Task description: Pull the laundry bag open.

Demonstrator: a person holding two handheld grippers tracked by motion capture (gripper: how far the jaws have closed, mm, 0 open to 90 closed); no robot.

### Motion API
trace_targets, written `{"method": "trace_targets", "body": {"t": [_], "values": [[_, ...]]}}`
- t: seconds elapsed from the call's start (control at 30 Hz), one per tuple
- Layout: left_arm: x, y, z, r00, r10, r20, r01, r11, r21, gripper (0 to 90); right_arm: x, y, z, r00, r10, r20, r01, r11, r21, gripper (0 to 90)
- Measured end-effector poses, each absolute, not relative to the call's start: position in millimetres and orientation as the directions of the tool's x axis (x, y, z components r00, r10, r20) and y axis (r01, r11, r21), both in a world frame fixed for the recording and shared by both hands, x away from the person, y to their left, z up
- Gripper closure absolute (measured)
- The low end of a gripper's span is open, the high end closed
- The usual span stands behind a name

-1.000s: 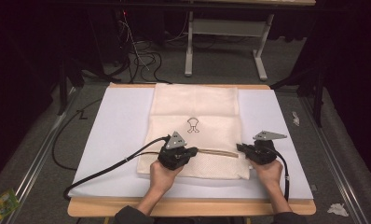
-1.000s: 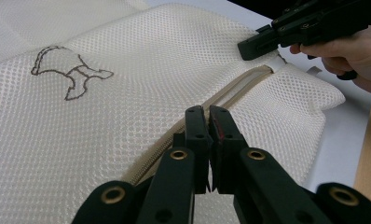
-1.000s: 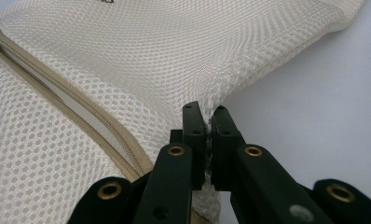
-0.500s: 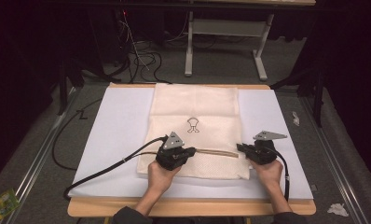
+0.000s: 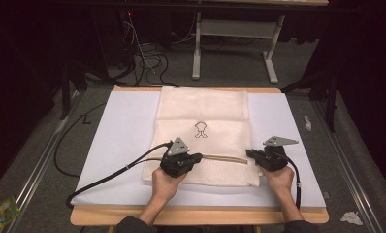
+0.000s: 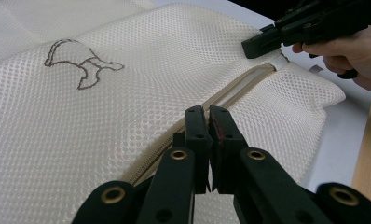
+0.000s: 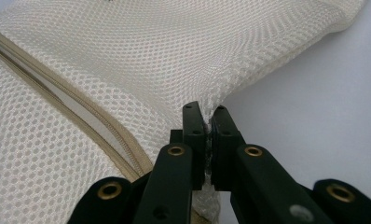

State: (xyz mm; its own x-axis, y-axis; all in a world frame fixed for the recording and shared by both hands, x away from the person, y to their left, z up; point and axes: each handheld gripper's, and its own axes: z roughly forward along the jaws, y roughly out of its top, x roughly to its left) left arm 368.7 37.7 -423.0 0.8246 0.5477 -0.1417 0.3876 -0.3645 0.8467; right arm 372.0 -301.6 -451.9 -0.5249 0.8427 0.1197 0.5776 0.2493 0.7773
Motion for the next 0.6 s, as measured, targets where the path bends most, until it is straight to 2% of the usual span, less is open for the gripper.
{"method": "trace_targets", "body": {"t": [0.6], "values": [[368.1, 50.2, -423.2, 0.812, 0.564, -0.150, 0.398, -0.348, 0.849, 87.2, 372.6, -301.9, -452.4, -0.521, 0.845, 0.118, 0.580, 0.249, 0.776, 88.3]]}}
